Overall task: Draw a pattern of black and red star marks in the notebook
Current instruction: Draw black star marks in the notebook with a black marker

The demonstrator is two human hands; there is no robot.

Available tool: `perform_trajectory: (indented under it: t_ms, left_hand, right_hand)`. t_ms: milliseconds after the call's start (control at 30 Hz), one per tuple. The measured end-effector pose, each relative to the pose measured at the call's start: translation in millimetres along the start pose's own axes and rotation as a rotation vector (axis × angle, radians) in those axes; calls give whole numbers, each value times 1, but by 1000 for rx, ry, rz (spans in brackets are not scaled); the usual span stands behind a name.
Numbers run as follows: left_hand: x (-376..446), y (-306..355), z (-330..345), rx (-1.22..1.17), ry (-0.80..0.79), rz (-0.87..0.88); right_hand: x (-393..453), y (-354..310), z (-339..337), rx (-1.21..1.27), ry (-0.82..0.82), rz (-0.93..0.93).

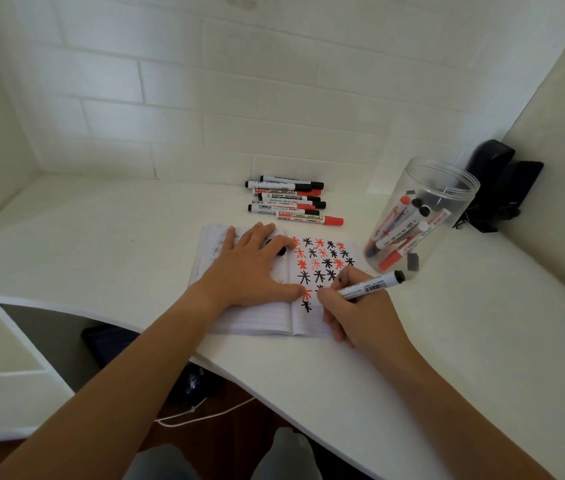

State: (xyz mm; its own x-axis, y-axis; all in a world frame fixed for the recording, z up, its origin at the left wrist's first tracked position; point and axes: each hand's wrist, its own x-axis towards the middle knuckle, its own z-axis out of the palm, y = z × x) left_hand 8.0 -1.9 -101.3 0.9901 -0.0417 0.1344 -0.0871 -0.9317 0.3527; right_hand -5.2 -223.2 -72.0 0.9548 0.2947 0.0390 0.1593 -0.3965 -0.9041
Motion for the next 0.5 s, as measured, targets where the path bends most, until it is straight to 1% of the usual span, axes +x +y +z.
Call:
perform_trajectory:
  t_ms: [167,233,300,367,433,500]
  left_hand:
    - [-3,2,-3,-14,-1,17]
    - [-3,3,-5,-70,12,0]
    - [-2,2,-5,-143,83,-4]
    - [-2,0,-4,-201,211,45]
    - [-2,0,-4,-232,325,117]
    - [-4,2,-7,-259,369,169]
  right_hand:
    - [-1,-3,-3,27,-54,-1]
    - [1,-2,-6,94,-38,2]
    - [5,-2,-11,187,16,-6]
    - [8,-2,-17,294,67,-31]
    - [9,-4,-21,352,71,-72]
    - [9,-6,-21,375,46,-88]
